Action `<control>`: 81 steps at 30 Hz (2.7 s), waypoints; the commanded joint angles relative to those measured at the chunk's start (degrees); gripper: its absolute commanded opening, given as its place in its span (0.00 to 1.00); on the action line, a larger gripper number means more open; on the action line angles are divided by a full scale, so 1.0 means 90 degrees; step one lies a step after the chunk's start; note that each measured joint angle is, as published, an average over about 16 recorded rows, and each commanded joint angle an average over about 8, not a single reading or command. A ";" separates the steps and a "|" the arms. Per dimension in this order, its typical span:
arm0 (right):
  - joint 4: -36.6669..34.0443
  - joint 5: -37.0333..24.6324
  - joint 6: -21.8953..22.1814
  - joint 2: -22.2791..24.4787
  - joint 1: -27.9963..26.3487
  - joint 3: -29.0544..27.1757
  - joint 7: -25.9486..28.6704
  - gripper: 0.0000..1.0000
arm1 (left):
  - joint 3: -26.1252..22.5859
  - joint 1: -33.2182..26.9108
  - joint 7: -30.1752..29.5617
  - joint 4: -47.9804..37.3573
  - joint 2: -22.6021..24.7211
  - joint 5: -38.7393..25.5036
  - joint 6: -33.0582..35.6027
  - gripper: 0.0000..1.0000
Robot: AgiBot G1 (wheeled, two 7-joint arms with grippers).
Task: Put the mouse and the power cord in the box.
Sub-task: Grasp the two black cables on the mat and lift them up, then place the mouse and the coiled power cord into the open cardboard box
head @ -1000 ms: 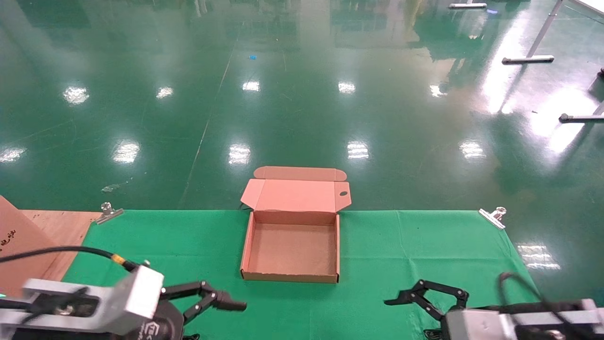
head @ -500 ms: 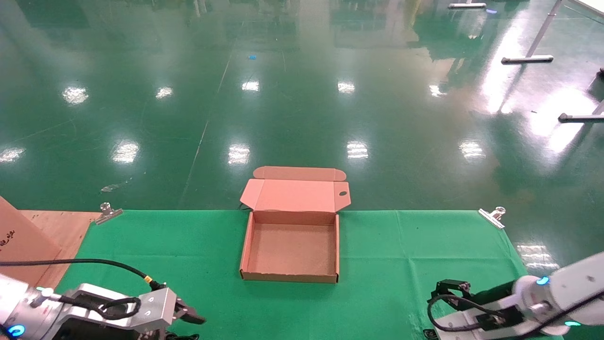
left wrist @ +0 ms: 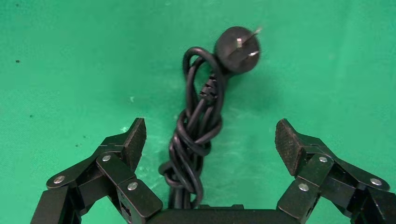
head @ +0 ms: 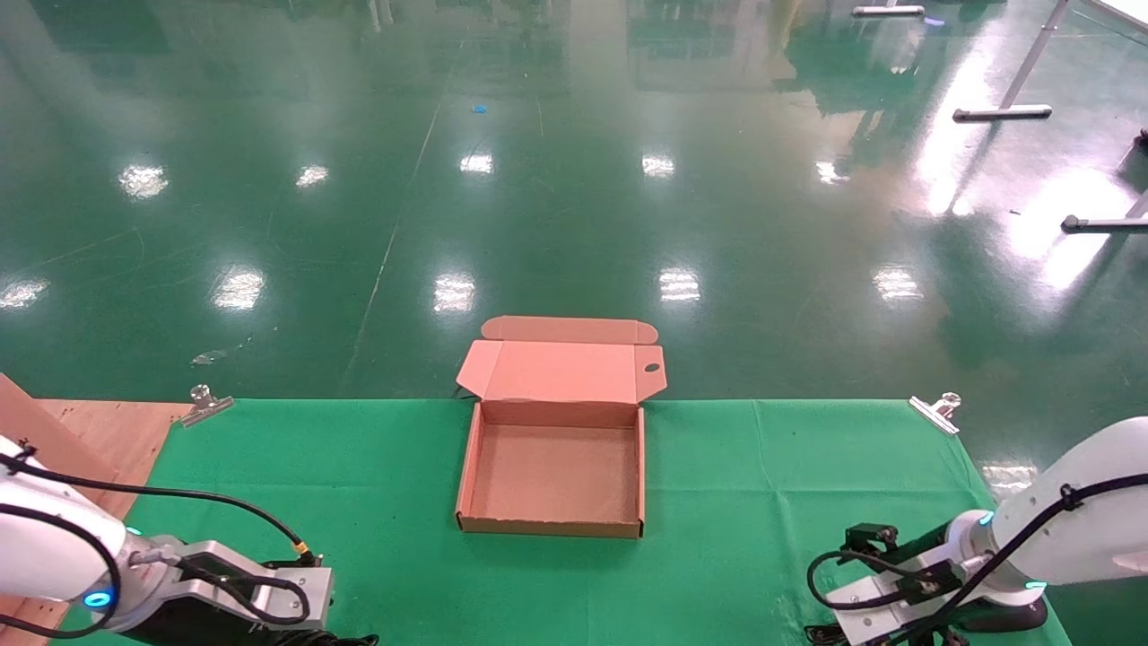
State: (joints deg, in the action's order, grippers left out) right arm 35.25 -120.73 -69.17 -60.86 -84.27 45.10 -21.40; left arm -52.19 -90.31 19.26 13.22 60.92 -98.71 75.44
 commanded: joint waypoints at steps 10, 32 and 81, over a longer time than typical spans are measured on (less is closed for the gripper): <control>-0.1493 0.0300 0.0265 -0.0348 -0.0386 -0.0145 -0.0867 0.92 | 0.0056 -0.0031 0.0543 -0.0797 0.0230 0.0067 -0.0279 1.00; -0.2891 0.0561 0.0382 -0.0598 -0.0704 -0.0275 -0.1848 0.00 | 0.0003 -0.0106 0.0800 -0.1318 0.0355 -0.0023 -0.0654 0.00; -0.3336 0.1950 -0.1262 -0.0254 -0.2576 -0.1229 -0.2310 0.00 | 0.0073 -0.1979 0.0921 -0.0653 0.0306 0.0050 0.0563 0.00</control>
State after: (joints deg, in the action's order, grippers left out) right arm 5.56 -103.60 -79.49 -64.14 -107.33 34.32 -41.47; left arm -51.46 -107.83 27.49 7.19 63.88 -98.24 79.41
